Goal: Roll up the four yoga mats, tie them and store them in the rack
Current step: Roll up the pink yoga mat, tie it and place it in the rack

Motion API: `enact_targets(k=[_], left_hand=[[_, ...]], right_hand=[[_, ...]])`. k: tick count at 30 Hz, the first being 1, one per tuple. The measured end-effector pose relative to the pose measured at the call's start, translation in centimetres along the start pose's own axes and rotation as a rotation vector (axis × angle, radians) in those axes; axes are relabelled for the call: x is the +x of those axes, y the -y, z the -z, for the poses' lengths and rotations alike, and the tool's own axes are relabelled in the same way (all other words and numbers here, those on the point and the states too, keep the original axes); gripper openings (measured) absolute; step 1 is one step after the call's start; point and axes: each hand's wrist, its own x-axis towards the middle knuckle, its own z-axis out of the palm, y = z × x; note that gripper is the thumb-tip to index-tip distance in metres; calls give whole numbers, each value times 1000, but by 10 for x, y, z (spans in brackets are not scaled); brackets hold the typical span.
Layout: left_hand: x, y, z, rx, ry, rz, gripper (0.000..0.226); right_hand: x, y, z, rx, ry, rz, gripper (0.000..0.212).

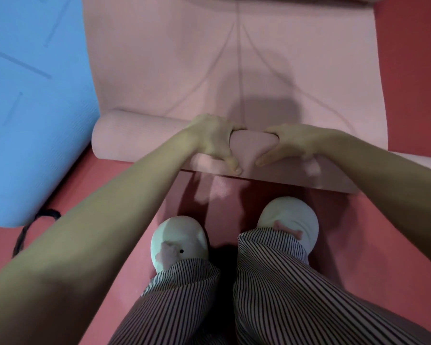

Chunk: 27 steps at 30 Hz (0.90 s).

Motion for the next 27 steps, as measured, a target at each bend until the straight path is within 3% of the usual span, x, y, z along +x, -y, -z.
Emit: enact_targets(k=[2,7,10,15,19,24,27], left_hand=[[4,0,5,-22,36,4,93],[8,2,11,-101,67,31,93],[6,3,7,-104,-10,9,88],[-7,15,-15,-36,-361,-65,101],[-13,18,-47,31,-753,-132,83],[-7,20,-42,212,-659,-125,113],[-6,18,-31,174,-574,-69,114]], right_hand=[[-1,5,2,-155,-107,38,86],[-7,20,-44,-331,-455,140,109],[-2,15,-54,-326,-582,136,103],[4,16,-26,-183,-402,123,98],[8,16,-11,-142,-314,92,94],[12,14,-7,-92,-319,84,85],[15,13,-1,-39,-293,82,76]])
